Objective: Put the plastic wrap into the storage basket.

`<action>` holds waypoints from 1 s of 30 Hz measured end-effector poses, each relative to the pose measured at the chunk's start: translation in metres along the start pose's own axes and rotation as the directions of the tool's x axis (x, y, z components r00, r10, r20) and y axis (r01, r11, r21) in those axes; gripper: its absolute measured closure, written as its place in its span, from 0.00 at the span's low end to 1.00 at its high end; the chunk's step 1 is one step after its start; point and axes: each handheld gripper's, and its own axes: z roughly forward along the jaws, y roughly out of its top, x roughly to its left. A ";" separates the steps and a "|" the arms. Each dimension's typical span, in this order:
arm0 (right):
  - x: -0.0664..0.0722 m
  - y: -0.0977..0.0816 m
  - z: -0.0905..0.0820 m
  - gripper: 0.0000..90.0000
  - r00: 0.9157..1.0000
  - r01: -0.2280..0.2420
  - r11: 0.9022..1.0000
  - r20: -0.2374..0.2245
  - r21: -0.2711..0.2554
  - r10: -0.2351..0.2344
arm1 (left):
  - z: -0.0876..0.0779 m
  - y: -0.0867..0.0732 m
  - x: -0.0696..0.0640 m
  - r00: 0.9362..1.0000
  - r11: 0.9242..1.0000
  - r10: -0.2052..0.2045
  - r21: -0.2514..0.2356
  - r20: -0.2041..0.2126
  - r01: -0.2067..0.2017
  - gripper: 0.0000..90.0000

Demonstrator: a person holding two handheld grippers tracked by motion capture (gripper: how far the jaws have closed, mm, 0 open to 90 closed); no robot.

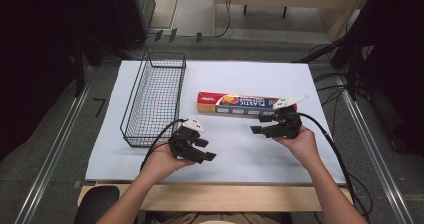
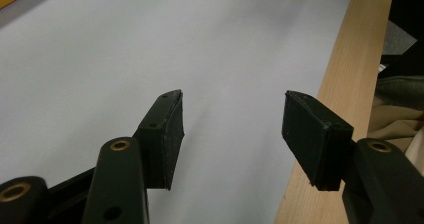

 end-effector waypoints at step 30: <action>0.013 0.004 -0.008 0.43 0.997 0.021 0.996 0.072 0.091 -0.028 | 0.007 0.014 0.004 0.998 1.000 0.025 -0.008 0.054 -0.025 0.41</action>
